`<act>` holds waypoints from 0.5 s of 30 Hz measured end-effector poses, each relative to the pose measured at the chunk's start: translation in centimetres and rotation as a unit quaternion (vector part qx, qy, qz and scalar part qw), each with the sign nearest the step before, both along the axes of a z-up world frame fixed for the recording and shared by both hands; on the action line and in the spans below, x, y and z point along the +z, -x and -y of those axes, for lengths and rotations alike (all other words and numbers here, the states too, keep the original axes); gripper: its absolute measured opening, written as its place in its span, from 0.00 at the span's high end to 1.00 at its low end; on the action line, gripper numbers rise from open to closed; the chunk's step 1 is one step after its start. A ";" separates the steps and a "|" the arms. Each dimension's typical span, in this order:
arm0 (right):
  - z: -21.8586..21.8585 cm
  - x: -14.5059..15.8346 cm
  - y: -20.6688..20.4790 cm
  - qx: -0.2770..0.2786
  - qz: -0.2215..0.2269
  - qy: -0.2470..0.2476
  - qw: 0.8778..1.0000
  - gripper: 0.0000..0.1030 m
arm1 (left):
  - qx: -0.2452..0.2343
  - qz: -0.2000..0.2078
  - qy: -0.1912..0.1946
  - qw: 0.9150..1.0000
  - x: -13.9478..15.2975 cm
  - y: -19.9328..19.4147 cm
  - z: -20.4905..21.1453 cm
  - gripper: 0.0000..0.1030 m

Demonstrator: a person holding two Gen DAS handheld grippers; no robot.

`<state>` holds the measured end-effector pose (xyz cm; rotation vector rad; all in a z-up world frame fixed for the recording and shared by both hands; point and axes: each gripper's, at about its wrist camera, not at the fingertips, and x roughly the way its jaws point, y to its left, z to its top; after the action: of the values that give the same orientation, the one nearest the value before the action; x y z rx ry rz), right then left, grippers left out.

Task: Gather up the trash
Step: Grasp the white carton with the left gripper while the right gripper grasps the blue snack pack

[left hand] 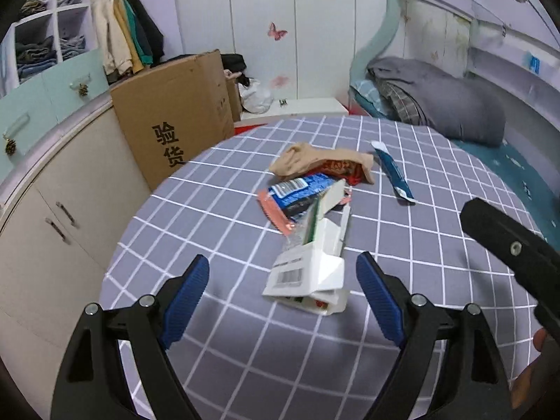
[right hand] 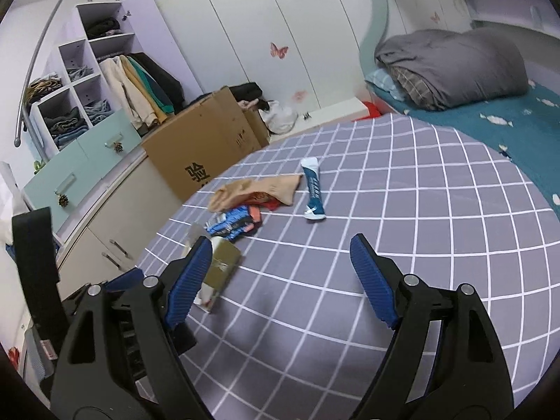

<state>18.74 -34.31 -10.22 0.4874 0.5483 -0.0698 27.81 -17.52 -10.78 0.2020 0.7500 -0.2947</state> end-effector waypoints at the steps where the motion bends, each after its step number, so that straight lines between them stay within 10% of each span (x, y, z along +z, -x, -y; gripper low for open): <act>1: 0.1 -0.2 -0.2 0.002 -0.004 -0.001 1.000 0.22 | -0.001 -0.003 -0.002 1.000 -0.2 0.0 0.2 0.18; 3: 0.3 -0.5 -0.5 0.004 -0.011 -0.004 1.000 0.22 | -0.006 -0.012 -0.009 1.000 -0.7 -0.5 0.5 0.26; 5: 0.4 -0.5 -1.1 0.007 -0.015 -0.007 1.000 0.22 | -0.018 -0.036 -0.008 0.999 -1.2 -1.3 0.9 0.57; 12: -0.2 0.0 -2.5 0.020 -0.022 0.002 1.000 0.22 | -0.023 -0.022 0.053 0.998 0.2 -0.9 -1.9 0.64; 15: -1.1 0.2 -3.8 0.036 -0.037 0.015 0.999 0.21 | -0.012 -0.019 0.084 0.996 1.4 -1.1 -3.8 0.84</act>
<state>22.50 -33.19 -9.98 0.4375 0.6359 -0.0271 28.93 -13.75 -9.35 0.0463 0.7559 -0.3839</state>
